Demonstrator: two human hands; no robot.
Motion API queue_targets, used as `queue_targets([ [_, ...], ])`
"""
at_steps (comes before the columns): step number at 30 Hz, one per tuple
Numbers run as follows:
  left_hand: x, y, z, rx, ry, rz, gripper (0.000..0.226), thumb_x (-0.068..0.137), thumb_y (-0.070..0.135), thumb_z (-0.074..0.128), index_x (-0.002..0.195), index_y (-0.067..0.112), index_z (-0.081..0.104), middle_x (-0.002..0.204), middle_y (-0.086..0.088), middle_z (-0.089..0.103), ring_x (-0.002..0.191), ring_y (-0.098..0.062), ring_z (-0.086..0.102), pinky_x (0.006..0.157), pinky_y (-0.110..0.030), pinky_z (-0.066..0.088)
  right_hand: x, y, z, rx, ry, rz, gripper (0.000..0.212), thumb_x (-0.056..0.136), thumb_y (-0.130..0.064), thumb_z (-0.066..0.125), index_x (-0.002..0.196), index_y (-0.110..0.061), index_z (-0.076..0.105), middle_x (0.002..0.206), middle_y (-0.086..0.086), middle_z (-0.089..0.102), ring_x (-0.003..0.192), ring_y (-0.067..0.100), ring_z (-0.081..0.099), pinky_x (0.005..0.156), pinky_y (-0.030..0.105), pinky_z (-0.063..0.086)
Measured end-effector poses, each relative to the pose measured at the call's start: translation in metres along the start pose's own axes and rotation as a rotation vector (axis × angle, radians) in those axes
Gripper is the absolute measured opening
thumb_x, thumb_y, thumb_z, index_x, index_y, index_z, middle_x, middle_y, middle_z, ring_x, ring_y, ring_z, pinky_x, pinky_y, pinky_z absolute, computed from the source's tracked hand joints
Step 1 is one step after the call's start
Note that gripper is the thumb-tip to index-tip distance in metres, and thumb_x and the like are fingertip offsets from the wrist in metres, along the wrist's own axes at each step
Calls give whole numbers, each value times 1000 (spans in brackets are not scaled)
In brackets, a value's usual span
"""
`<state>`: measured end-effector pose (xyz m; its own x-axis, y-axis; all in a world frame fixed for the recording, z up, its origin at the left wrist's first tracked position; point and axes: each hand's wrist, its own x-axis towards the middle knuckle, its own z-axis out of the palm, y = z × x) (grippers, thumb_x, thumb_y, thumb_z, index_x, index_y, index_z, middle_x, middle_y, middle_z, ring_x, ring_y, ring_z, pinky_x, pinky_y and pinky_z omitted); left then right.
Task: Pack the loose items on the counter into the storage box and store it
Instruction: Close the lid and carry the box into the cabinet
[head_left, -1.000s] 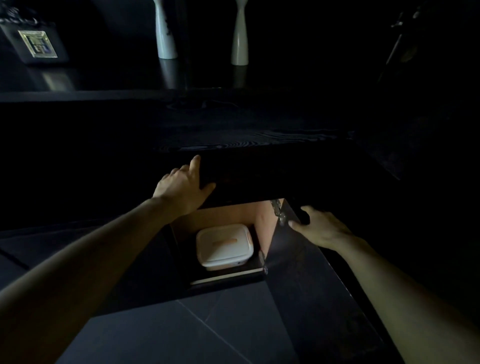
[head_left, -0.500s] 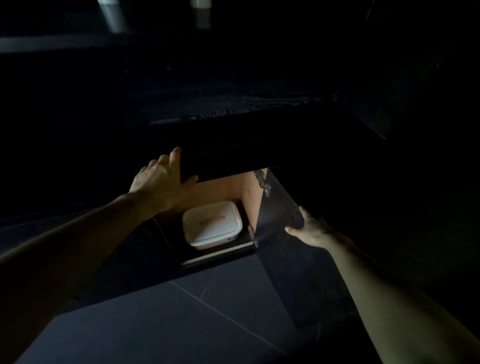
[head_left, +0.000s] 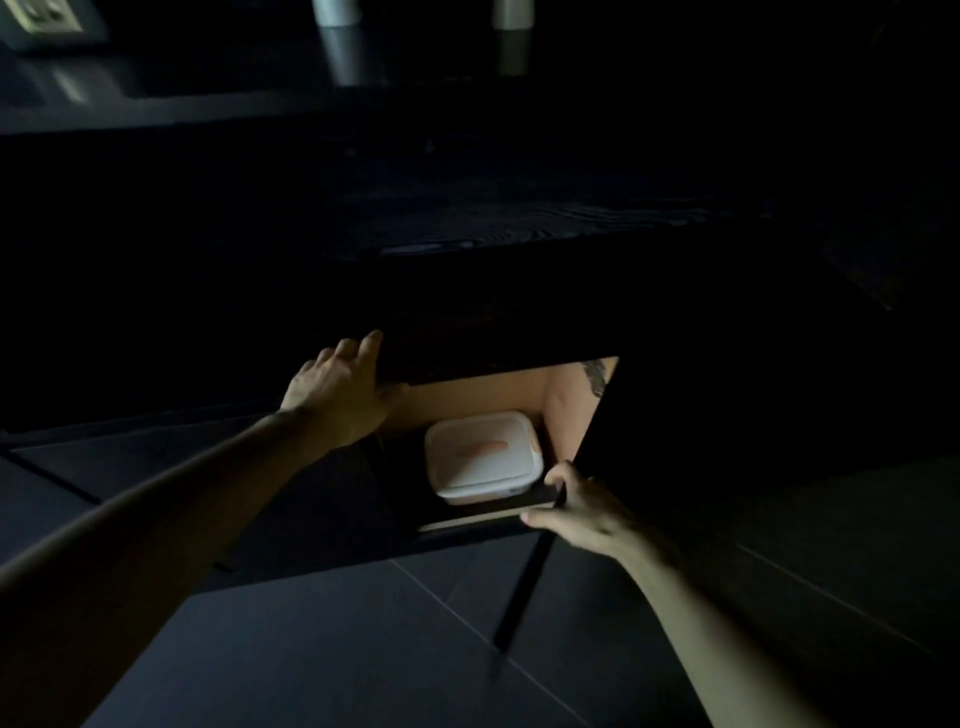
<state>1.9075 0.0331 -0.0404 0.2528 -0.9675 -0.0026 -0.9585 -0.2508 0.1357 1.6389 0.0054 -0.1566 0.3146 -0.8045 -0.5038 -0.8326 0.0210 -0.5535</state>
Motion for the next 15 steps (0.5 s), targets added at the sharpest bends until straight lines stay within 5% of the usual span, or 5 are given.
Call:
queue_targets([
  [3,3,-28,-9,-22,50,-24,77,86,54,46,147,21,11,138,-12,45,122,-31,46,96,-40,39,12,-48,34,11,-142,-135,58,63,-62,61,109,-31,42,93,-4,52,90,19,58,76,33,46],
  [8,13,-73,-21,1,132,-15,78,86,53,48,147,21,12,133,-11,51,119,-30,50,97,-38,38,44,-127,78,32,-342,-227,48,74,-48,61,112,-27,40,109,1,49,96,19,50,71,31,39],
  [15,31,-121,-21,28,154,-54,70,86,55,46,144,20,25,139,-10,45,125,-30,43,103,-36,31,91,-166,82,-115,-283,-227,28,76,-33,58,93,-17,43,95,1,49,81,16,46,65,31,36],
])
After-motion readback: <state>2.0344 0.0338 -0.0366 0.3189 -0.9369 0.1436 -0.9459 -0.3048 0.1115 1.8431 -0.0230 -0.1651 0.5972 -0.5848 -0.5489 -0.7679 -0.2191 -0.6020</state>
